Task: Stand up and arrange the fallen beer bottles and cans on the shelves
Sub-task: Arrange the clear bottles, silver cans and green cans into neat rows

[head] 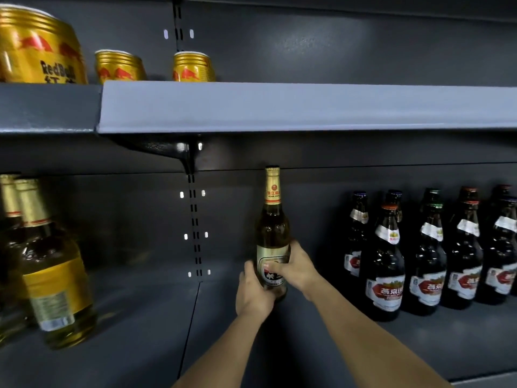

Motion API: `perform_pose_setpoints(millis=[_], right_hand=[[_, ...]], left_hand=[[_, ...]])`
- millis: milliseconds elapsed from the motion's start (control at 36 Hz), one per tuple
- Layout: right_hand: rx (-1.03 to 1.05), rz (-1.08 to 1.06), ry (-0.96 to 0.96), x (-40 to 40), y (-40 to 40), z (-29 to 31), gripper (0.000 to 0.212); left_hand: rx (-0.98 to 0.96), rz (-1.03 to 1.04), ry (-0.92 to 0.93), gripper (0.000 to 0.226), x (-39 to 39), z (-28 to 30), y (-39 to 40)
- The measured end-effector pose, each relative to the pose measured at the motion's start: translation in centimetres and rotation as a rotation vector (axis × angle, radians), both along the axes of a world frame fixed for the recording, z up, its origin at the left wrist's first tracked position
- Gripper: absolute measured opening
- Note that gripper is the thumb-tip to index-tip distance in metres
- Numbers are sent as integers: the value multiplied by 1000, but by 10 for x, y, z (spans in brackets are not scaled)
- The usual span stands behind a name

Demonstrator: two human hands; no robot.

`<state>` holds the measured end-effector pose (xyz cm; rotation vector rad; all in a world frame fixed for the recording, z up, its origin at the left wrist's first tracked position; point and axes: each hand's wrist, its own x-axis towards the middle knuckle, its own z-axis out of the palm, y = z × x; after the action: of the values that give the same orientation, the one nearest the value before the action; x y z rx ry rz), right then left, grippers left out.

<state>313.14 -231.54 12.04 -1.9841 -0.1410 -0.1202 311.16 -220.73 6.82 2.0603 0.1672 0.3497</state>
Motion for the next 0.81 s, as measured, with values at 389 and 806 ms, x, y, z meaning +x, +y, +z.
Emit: perform_pose_setpoints(millis=[389, 806], right_hand=[[-122, -93, -60, 2, 0, -2, 61], [-119, -114, -56, 15, -9, -2, 68]], left_hand=[[94, 61, 21, 67, 8, 7, -17], [132, 59, 12, 68, 20, 5, -32]])
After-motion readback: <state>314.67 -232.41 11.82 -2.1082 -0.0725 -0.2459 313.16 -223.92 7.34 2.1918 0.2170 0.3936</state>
